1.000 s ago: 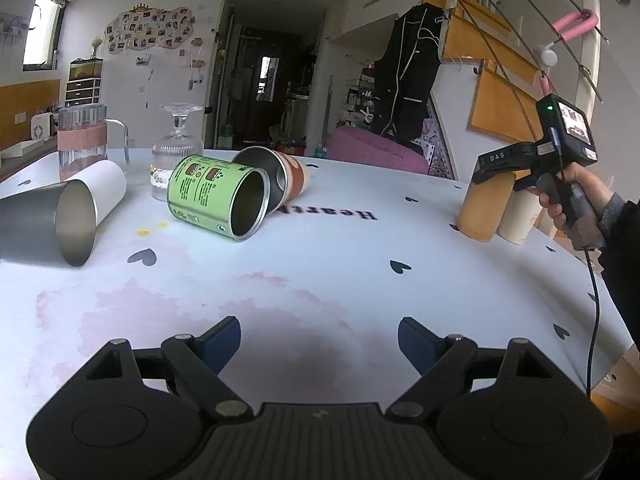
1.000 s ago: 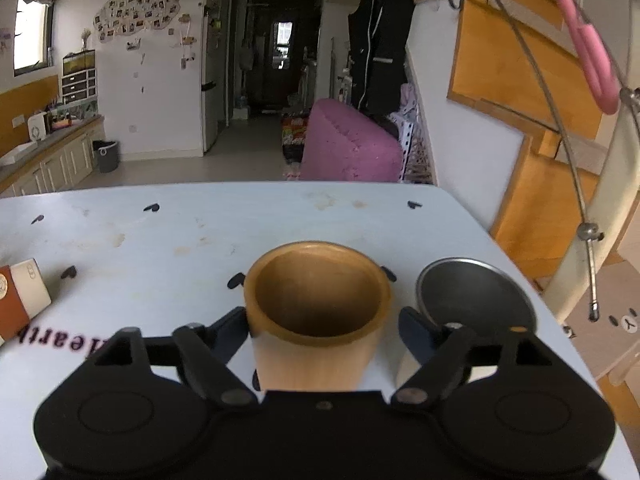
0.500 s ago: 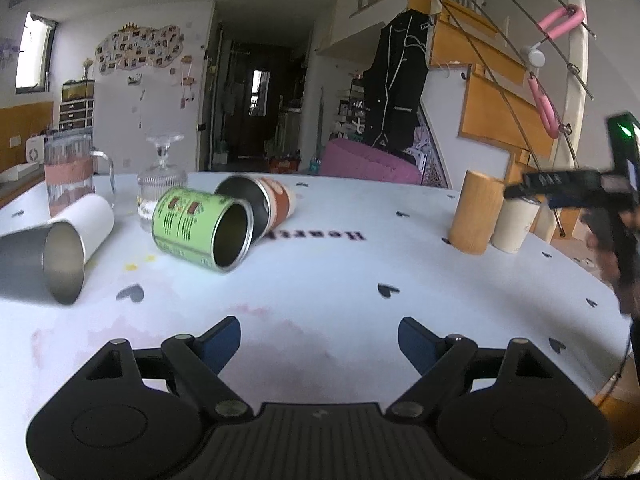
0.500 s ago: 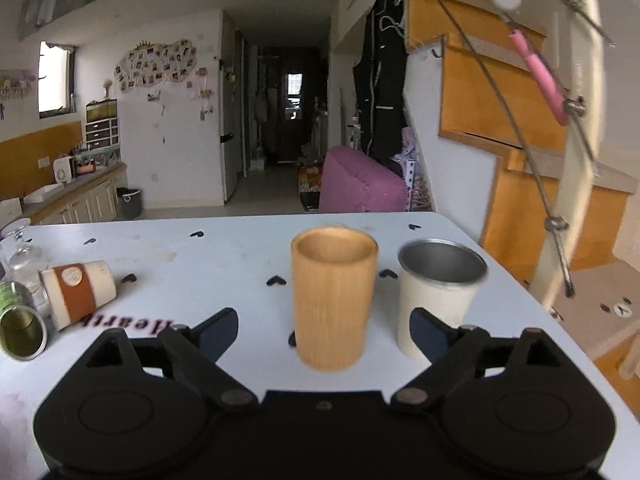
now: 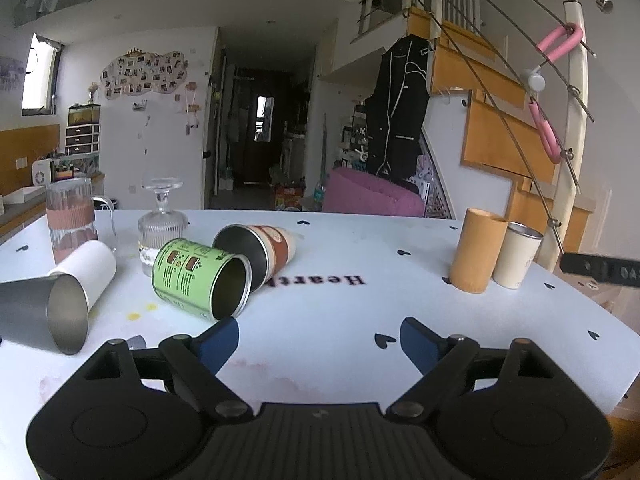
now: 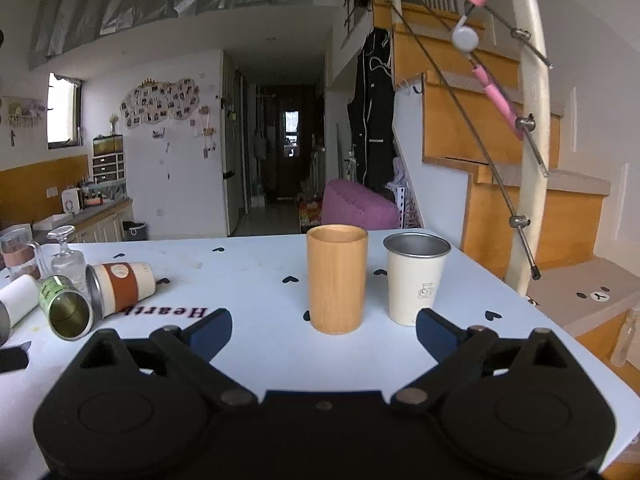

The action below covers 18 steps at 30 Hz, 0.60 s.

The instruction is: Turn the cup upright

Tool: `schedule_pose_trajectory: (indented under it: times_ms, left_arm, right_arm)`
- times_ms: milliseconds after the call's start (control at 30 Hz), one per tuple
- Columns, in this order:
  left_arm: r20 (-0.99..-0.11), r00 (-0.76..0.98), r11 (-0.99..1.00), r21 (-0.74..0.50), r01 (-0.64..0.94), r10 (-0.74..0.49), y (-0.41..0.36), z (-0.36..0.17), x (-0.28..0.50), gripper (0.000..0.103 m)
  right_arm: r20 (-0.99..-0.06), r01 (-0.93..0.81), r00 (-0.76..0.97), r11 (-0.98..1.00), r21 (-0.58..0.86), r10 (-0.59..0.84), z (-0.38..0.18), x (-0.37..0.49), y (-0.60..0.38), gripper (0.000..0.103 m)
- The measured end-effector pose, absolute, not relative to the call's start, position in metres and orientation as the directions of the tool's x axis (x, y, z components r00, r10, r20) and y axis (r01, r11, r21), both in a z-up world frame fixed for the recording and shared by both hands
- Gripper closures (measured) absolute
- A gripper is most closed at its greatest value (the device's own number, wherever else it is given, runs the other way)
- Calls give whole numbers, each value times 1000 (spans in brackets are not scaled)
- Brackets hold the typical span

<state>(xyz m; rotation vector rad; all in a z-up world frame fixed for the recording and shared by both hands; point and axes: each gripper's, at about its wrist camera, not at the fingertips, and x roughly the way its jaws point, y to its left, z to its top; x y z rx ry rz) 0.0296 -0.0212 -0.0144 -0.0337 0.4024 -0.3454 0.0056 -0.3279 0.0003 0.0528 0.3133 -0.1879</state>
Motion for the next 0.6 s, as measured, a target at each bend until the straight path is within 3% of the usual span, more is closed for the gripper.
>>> schedule_pose_trajectory:
  times_ms: [133,600]
  left_arm:
    - [-367,870,943,-89,319,-329,-25,-13,25,7]
    - [-350,898,961,-15,278,-265,-43,-11,15,0]
  right_arm:
    - [-278,194,943,981,6,-185,-5,-11,-320,2]
    - [-249,140,960,990,14,-132,-19,-38,-304,0]
